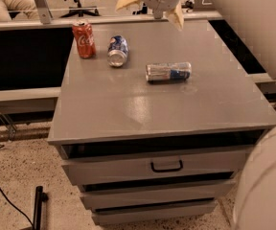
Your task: Pick pepsi can
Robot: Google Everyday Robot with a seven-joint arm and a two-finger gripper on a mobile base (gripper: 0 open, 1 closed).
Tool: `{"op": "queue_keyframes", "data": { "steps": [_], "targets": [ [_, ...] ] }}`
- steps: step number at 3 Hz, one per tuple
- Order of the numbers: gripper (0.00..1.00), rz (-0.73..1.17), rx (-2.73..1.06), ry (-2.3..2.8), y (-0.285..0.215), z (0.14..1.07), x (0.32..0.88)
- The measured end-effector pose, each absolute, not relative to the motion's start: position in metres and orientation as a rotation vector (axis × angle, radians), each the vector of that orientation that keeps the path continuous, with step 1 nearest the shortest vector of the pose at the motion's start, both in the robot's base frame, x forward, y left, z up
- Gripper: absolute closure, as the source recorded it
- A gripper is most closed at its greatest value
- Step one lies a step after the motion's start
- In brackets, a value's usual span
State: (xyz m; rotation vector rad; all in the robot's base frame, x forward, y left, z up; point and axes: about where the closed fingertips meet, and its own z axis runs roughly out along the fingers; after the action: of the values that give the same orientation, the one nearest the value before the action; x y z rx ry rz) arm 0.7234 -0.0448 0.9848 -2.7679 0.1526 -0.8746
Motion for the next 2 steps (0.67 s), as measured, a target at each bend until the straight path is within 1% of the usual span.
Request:
{"op": "queue_keyframes", "data": {
  "steps": [2],
  "targets": [
    [0.00, -0.865, -2.800, -0.025, -0.028, 0.962, 0.758]
  ]
}}
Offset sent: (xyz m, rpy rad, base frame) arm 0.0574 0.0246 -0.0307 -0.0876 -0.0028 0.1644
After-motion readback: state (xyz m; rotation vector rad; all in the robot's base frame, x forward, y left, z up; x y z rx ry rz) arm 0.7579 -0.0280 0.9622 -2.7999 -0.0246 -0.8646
